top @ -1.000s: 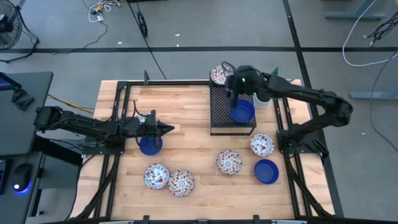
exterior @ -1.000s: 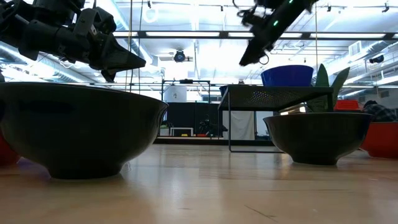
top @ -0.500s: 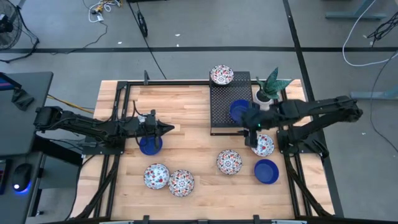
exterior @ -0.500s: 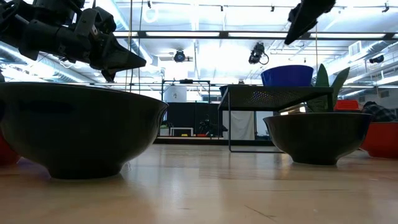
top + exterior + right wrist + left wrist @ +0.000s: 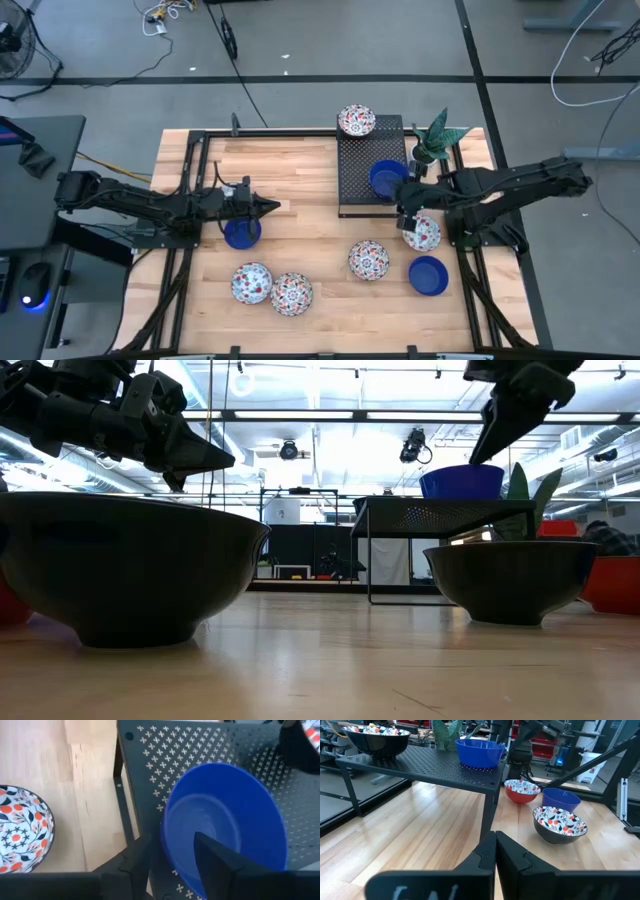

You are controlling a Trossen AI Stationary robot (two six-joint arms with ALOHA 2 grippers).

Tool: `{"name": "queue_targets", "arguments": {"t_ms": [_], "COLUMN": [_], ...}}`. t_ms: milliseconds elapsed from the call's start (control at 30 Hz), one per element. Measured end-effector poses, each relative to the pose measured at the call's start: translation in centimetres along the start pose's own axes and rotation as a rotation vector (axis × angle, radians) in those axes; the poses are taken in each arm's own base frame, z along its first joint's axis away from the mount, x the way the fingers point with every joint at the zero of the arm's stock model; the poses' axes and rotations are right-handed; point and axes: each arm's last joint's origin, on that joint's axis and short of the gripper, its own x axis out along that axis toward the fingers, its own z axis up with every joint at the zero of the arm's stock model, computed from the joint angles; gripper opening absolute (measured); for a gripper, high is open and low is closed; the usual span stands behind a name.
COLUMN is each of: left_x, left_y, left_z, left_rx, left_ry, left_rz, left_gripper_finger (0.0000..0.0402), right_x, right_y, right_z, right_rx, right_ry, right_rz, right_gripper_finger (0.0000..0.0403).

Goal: Pick & Place Mini bowls
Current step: Adjust the blue bowl on the shelf

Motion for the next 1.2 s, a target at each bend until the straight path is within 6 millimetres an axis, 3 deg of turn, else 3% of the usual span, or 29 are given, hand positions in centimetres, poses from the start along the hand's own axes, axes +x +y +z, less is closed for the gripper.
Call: {"name": "queue_targets", "arguments": {"t_ms": [300, 667, 967, 1200], "left_x": [0.0, 0.0, 0.0, 0.0], "left_y": [0.0, 0.0, 0.0, 0.0], "left_z": [0.0, 0.0, 0.0, 0.1], "left_rx": [-0.001, -0.002, -0.002, -0.002], "left_ry": [0.000, -0.004, -0.005, -0.007], "left_rz": [0.000, -0.001, -0.001, 0.007], "left_gripper_finger": [0.0009, 0.0009, 0.0009, 0.0009], "right_x": [1.9, 2.0, 3.2, 4.9], "right_y": [-0.9, -2.0, -7.2, -10.6], "right_z": [-0.4, 0.0, 0.8, 0.1], "right_rx": [-0.005, -0.025, 0.010, 0.091], "right_ry": [0.006, -0.015, -0.091, -0.077], "right_rz": [0.067, 0.049, -0.101, -0.009], "right_gripper_finger": [0.0112, 0.0009, 0.0004, 0.0005]}}
